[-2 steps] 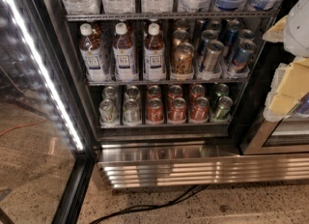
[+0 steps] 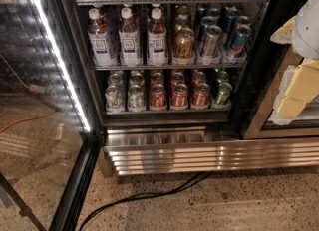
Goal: Close left fridge door
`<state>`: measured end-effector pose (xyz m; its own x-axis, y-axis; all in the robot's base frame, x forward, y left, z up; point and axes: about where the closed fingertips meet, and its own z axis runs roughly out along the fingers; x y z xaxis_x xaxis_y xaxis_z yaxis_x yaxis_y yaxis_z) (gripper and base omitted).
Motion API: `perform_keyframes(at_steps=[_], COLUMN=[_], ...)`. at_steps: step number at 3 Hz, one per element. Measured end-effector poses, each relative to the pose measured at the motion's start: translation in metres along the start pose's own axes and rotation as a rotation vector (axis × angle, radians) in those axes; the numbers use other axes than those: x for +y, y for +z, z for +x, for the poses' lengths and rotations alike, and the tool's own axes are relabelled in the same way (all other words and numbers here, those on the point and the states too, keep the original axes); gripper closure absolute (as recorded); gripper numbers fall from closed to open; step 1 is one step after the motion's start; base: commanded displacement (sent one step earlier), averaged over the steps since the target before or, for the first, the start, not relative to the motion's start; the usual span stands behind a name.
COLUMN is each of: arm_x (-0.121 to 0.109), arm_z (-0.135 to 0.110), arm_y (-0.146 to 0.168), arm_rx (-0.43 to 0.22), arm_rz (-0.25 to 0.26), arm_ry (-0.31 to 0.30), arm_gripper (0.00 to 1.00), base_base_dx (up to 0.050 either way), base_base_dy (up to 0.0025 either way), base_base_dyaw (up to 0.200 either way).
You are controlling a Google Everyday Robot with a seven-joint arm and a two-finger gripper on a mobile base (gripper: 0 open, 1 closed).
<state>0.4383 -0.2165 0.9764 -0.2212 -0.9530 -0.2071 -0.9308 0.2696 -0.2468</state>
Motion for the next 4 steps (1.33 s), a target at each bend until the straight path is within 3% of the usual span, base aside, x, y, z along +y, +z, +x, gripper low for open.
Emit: perform_keyframes(at_steps=[2,4], arm_x=[0.0,0.0], arm_z=[0.0,0.0], arm_y=[0.0,0.0], arm_rx=[0.0,0.0], arm_rz=[0.0,0.0], arm_ry=[0.0,0.0], arm_gripper=[0.0,0.0], base_base_dx=[-0.05,0.0], base_base_dy=[-0.00005,0.00003], base_base_dyaw=[0.0,-0.196])
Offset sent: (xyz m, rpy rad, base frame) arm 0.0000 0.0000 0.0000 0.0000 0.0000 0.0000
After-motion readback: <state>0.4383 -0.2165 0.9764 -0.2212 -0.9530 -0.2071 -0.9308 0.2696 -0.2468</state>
